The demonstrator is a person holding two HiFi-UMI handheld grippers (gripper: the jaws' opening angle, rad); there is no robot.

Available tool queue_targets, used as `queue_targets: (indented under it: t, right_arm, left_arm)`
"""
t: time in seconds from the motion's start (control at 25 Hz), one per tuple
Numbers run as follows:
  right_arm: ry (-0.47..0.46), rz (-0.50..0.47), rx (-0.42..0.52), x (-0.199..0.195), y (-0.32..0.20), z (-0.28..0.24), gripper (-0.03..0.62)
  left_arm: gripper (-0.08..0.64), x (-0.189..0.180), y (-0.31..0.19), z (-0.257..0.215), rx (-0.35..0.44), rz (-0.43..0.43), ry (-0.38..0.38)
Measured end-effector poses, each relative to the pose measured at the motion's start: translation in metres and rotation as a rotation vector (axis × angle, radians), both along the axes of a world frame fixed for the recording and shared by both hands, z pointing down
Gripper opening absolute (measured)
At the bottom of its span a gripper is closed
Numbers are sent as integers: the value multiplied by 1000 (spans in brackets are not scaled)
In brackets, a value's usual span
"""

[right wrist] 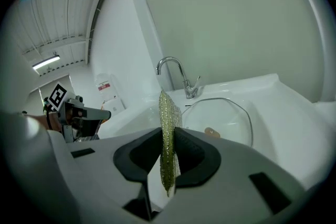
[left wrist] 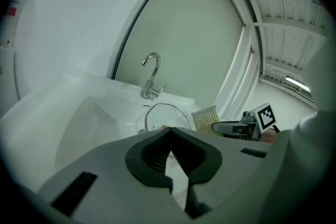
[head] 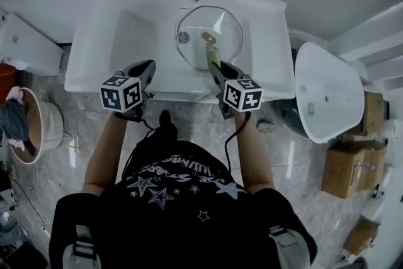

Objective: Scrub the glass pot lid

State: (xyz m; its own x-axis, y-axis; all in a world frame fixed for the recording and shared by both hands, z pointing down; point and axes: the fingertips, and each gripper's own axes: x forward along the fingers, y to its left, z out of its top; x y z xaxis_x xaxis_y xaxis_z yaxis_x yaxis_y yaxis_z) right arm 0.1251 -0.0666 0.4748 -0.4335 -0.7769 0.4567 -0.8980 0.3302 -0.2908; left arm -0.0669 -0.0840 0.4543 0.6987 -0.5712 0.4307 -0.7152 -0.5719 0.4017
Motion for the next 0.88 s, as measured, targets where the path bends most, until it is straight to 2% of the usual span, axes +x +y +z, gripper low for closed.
queue_targets:
  t: [0.44,0.88]
  right_arm:
    - [71,95,-78,12,-81,27,71]
    - [273,144,-135,20,-148,58,69]
  left_arm:
    - [8,-6,-83,8,-28,49,9]
    - [8,-29,-129,28,-73,77,15]
